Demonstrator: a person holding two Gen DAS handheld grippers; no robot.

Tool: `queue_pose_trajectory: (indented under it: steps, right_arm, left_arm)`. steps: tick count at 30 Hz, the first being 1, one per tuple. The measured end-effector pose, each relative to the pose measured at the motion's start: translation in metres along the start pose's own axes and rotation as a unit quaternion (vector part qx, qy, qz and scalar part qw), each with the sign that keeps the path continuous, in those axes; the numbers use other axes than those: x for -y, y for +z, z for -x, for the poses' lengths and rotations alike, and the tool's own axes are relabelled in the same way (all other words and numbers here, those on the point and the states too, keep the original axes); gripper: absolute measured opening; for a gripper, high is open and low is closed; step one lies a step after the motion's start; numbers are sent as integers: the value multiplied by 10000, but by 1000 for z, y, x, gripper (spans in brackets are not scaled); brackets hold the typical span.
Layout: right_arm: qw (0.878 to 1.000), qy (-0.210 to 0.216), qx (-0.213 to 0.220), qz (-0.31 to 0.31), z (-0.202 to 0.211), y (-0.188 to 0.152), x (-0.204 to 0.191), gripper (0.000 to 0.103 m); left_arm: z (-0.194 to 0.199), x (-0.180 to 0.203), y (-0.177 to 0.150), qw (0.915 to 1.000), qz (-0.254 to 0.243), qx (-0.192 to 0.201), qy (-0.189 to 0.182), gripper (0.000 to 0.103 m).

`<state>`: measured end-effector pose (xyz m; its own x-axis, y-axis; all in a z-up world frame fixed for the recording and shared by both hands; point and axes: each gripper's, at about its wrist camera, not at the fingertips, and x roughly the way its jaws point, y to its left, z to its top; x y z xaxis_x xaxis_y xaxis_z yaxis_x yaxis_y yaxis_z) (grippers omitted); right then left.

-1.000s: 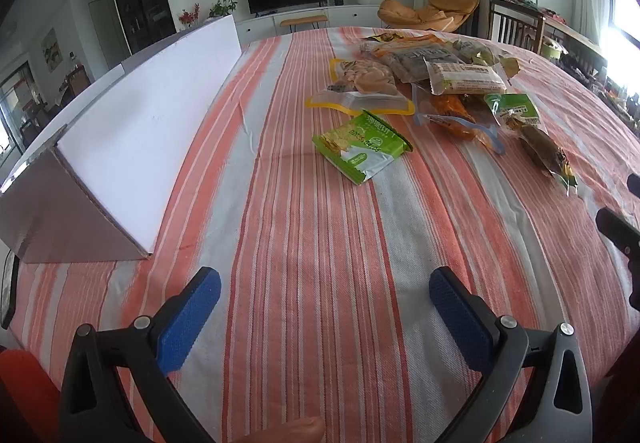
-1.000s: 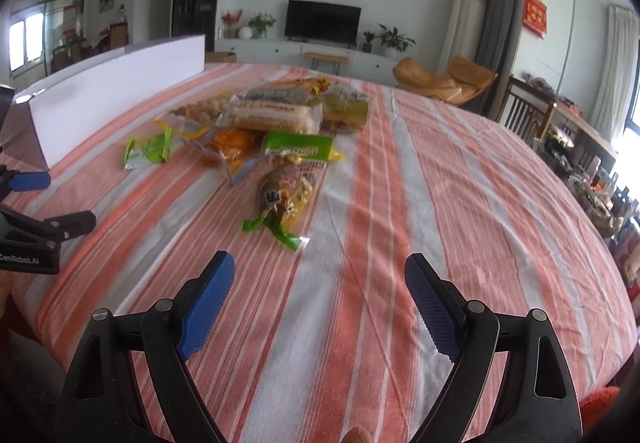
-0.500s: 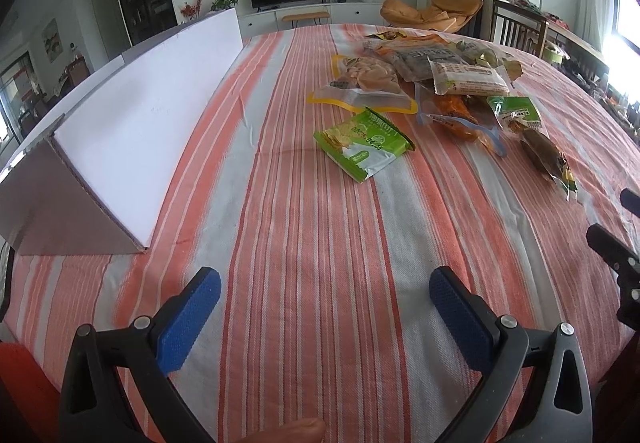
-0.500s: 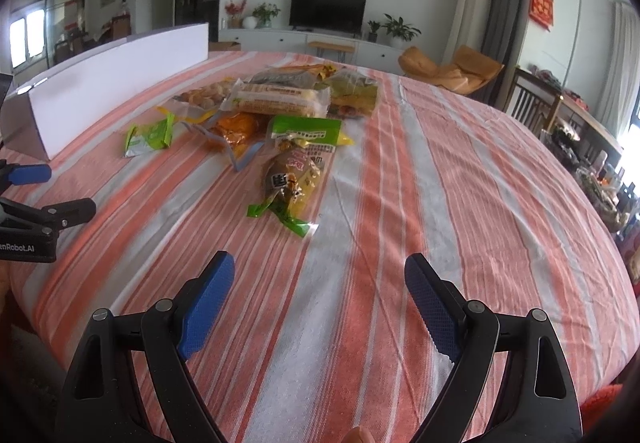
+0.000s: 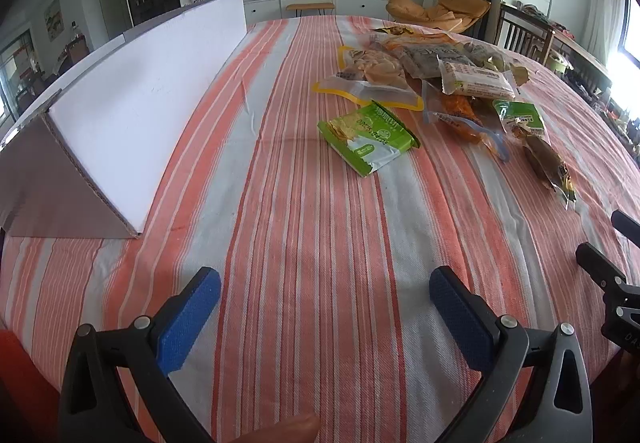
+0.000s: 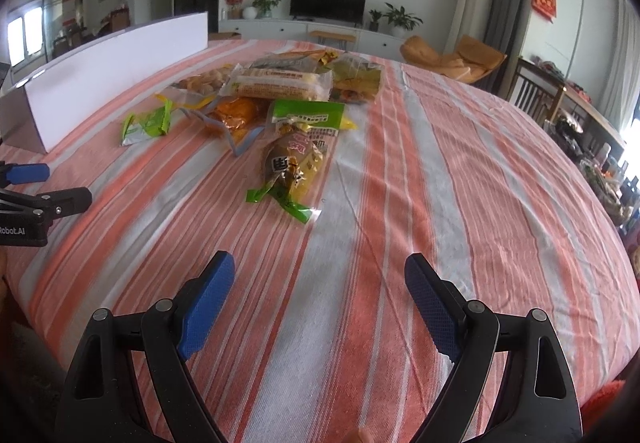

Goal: Organize snacks
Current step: 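Grasp the green-topped sausage pack with the right tool while the left tool approaches the green chip packet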

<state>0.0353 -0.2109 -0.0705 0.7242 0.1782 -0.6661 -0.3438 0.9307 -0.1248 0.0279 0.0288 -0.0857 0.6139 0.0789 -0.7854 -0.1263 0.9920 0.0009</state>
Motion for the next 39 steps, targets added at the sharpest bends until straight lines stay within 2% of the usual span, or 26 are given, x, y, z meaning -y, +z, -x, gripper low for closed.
queue_pose_trajectory:
  steps: [4,9,12,16,18,19,22,23,25,29,30,31,32,33,34,35,37,39]
  right_arm:
    - [10000,53,-3,-75,0,0,1,89]
    - [9971,421,-54,-634,-4,-3,15,91]
    - [9978,398,-177,-504,-5,-1,11,91]
    - [9952,554,-723,-366,-9,11,13,90]
    - [9897,881,-1026,-470,-12,24,20,89]
    - [9867,1081,-1031,-646,-11,33,26,89]
    - [9855,1163,-937,-800,-13,67,31,89]
    - [9837,1224,-1073,-758,-21,77,29,89]
    - [9738,1458,-1635,-603,-52,94,19,88]
    - [9674,1275,-2173,-274,-91,103,1,86]
    - [9684,1196,-2180,-214,-94,104,-2,82]
    - [9702,1086,-2158,-162,-94,105,-4,68]
    - [9729,918,-2120,-106,-93,104,-5,61]
    - [9750,882,-2036,-119,-89,102,-4,52]
    - [9756,965,-1963,-185,-84,101,-2,48]
    - [9762,998,-1906,-261,-78,97,0,48]
    - [9785,949,-1811,-268,-67,88,1,47]
    - [9813,863,-1703,-227,-58,77,-3,47]
  left_arm:
    - [-3,-1,3,10000,-12,-93,-21,103]
    - [-6,-2,7,9998,-44,-159,-69,103]
    - [-8,-3,9,9998,-52,-194,-87,103]
    - [-10,-3,10,9997,-108,-190,-136,103]
    - [-9,-4,10,9997,-121,-171,-148,103]
    - [-10,-4,11,9997,-123,-160,-151,103]
    - [-10,-4,10,9997,-127,-155,-153,103]
    - [-10,-4,10,9997,-130,-157,-158,103]
    - [-9,-4,10,9995,-174,-175,-202,103]
    - [-8,-8,9,9985,-340,-235,-345,103]
    - [-7,-9,8,9983,-368,-246,-373,103]
    - [-6,-10,8,9981,-400,-263,-393,103]
    - [-6,-10,8,9979,-421,-297,-403,103]
    - [-7,-10,10,9973,-448,-395,-422,103]
    - [-9,-10,14,9963,-493,-514,-481,103]
    - [-10,-9,23,9937,-585,-607,-744,103]
    - [-6,-9,45,9891,-784,-535,-1129,103]
    - [2,-3,71,9842,-1189,-341,-1267,103]
